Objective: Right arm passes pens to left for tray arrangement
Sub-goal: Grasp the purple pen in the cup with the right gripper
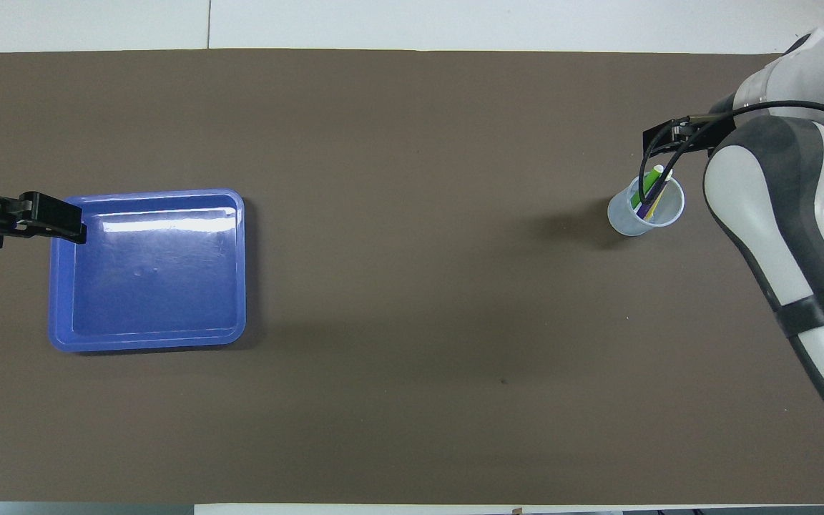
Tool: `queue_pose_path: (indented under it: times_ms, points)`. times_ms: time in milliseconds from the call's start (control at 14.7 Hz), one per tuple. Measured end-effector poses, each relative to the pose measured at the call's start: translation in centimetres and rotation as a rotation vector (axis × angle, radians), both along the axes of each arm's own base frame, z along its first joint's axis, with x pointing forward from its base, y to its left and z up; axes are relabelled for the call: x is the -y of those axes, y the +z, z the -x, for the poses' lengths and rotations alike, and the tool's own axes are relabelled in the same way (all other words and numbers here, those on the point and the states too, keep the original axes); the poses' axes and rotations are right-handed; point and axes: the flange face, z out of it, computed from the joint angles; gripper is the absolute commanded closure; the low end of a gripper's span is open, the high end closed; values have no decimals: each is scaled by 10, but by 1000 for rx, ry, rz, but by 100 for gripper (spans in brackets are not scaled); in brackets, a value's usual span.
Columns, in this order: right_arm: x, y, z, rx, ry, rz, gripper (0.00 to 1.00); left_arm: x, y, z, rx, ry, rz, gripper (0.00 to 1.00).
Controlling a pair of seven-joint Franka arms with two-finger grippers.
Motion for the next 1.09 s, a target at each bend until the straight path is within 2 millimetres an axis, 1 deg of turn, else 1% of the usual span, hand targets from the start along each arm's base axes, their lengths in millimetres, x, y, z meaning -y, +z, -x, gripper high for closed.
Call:
queue_pose_path:
  times_ms: [204,407,747,882,1086]
  points:
    - [2,-20,3,-18,-5,2,8,2,0,0,0,-3,0,0]
    - [6,-34,6,-22,-11,3,11,7,0,1,0,-13,0,0]
    - [14,-59,12,-27,-12,6,17,8,-1,1,-4,-14,-1,0]
    - [18,-71,16,-27,-16,7,22,8,-1,1,-5,-14,-1,0]
    - [18,-78,19,-26,-16,7,26,8,-1,1,-6,-13,-1,0]
